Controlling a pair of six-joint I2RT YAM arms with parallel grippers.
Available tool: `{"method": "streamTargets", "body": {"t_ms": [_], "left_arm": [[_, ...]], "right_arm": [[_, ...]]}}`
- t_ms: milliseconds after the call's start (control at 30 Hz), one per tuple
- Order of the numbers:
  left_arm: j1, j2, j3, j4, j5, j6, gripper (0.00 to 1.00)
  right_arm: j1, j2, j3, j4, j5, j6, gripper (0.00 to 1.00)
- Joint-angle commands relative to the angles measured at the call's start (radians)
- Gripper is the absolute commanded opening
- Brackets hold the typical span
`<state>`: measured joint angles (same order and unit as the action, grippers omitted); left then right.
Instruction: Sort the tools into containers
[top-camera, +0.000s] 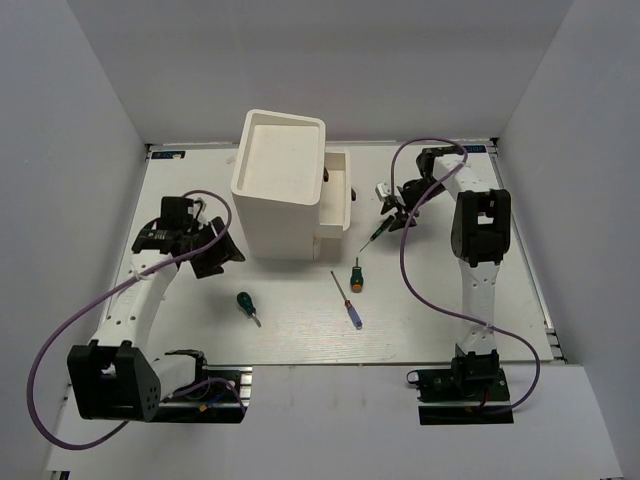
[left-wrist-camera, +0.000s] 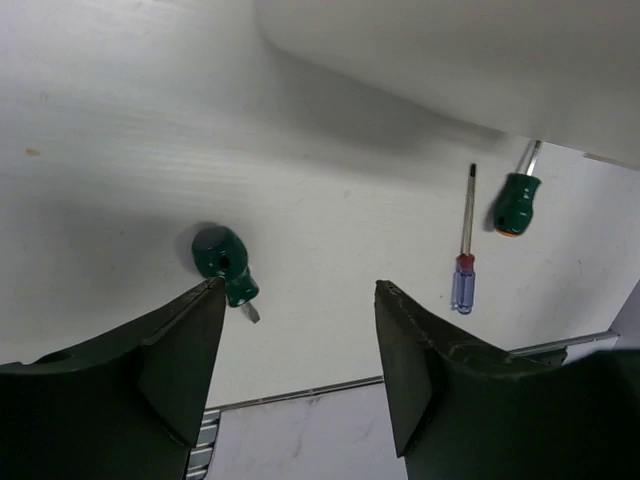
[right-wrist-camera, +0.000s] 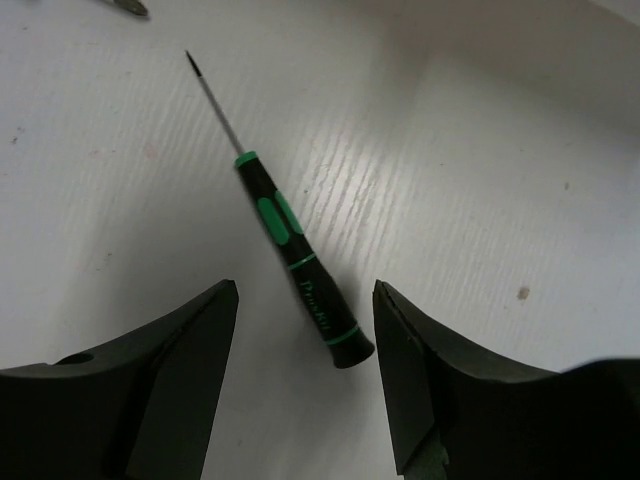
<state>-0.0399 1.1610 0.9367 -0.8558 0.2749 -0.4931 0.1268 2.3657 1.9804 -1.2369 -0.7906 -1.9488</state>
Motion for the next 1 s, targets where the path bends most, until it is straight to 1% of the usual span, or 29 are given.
{"method": "streamTargets", "body": {"t_ms": [0,33,100,133,200,267,300,367,567,633,667,700,733,767,800,833,867,900,933,967], "left_arm": [[-0.035,-0.043,0.08,0.037,0.062,0.041,0.71],[-0.05,-0.043,0.108,0.037,0.063,0.068,0.71],[-0.072,-0.029,0.134,0.047,0.073,0.08,0.68],[-0.084,-0.014,0.158,0.047,0.082,0.08,0.68],[-0.127,0.005,0.183,0.072,0.083,0.091,0.66],[-0.173,0.017,0.217,0.102,0.083,0.1,0.63],[-0.19,0.029,0.241,0.103,0.083,0.1,0.63],[-0.237,0.042,0.266,0.113,0.07,0.1,0.62],[-0.336,0.072,0.294,0.133,0.011,0.09,0.62],[-0.388,0.107,0.304,0.133,-0.002,0.09,0.62],[-0.411,0.121,0.318,0.133,-0.02,0.09,0.62],[-0.457,0.135,0.327,0.142,-0.041,0.079,0.61],[-0.481,0.167,0.346,0.143,-0.054,0.079,0.61],[-0.504,0.184,0.356,0.143,-0.086,0.079,0.59],[-0.547,0.199,0.37,0.143,-0.097,0.079,0.59],[-0.566,0.213,0.37,0.152,-0.106,0.079,0.59],[-0.583,0.241,0.381,0.152,-0.124,0.079,0.59],[-0.598,0.253,0.381,0.152,-0.125,0.07,0.59],[-0.623,0.262,0.39,0.176,-0.125,0.07,0.59],[-0.633,0.276,0.39,0.176,-0.134,0.07,0.59]], "right_arm": [[-0.007,0.0,0.015,-0.176,0.039,-0.361,0.62],[-0.004,0.001,0.018,-0.179,0.048,-0.367,0.62],[-0.004,0.001,0.002,-0.164,0.07,-0.372,0.61],[-0.003,0.0,-0.015,-0.154,0.077,-0.371,0.61],[0.004,0.001,-0.055,-0.09,0.108,-0.339,0.58],[0.013,0.003,-0.078,-0.026,0.123,-0.312,0.58],[0.013,0.003,-0.084,0.008,0.122,-0.271,0.58],[0.023,0.006,-0.087,0.057,0.114,-0.242,0.58],[0.03,0.004,-0.106,0.082,0.126,-0.229,0.57],[0.031,0.007,-0.106,0.079,0.139,-0.22,0.54],[0.03,0.004,-0.106,0.076,0.142,-0.213,0.46],[0.034,0.003,-0.109,0.074,0.146,-0.203,0.4],[0.036,-0.002,-0.112,0.073,0.143,-0.152,0.33],[0.037,-0.023,-0.136,0.079,0.139,-0.133,0.24],[0.045,-0.034,-0.153,0.1,0.14,-0.118,0.24],[0.043,-0.066,-0.175,0.147,0.137,-0.077,0.24],[0.046,-0.103,-0.265,0.18,0.133,-0.024,0.27],[0.045,-0.124,-0.299,0.213,0.136,0.04,0.3],[0.043,-0.163,-0.358,0.32,0.155,0.071,0.33],[0.042,-0.183,-0.406,0.348,0.163,0.176,0.41]]}}
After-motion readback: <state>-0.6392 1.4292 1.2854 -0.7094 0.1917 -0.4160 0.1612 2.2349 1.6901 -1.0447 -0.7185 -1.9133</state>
